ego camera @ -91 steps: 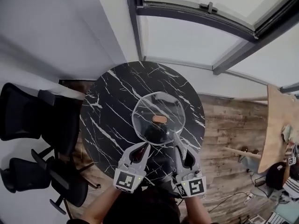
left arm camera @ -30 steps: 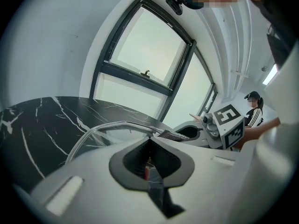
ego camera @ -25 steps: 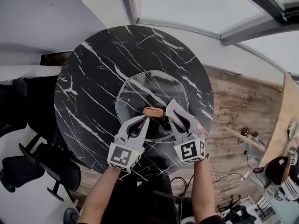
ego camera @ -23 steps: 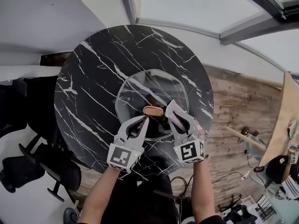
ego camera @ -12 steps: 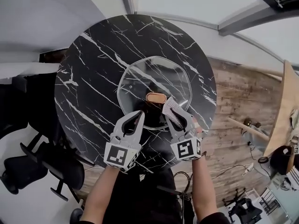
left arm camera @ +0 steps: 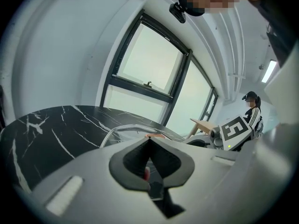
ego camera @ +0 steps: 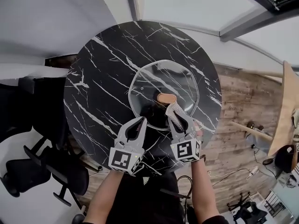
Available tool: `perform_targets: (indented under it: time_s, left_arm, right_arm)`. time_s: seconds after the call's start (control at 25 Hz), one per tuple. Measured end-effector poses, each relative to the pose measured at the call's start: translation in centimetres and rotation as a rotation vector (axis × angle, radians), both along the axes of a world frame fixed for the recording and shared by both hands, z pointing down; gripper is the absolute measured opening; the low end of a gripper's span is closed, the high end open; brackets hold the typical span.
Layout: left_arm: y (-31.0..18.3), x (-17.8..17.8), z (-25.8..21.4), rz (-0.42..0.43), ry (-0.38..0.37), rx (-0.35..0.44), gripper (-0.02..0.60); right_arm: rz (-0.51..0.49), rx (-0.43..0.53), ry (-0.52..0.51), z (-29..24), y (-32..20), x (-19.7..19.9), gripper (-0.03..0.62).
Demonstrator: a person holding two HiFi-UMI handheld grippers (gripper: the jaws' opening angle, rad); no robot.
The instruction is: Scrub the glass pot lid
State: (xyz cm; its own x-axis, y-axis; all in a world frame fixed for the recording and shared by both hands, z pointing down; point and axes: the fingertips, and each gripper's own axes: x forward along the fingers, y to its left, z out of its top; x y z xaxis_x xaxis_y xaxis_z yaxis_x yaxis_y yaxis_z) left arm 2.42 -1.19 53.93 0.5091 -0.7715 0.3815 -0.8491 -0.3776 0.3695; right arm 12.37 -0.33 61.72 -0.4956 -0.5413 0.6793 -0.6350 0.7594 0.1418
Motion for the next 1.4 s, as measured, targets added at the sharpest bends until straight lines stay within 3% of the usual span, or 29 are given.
perform_targets:
  time_s: [0.24, 0.88, 1.4]
  left_arm:
    - [0.6, -1.9, -0.4, -0.035, 0.027, -0.005, 0.003]
    - [1.4, -5.9, -0.4, -0.03, 0.034, 0.012, 0.003]
    - [1.6, -8.4, -0.5, -0.052, 0.046, 0.007, 0.003]
  right_arm:
    - [0.059, -0.018, 0.018, 0.1, -0.4, -1.5, 0.081]
    - [0.109, -0.019, 0.07, 0.2, -0.6, -5.0, 0.081]
    - [0.054, -0.047, 0.059, 0.6, 1.0, -9.4, 0.081]
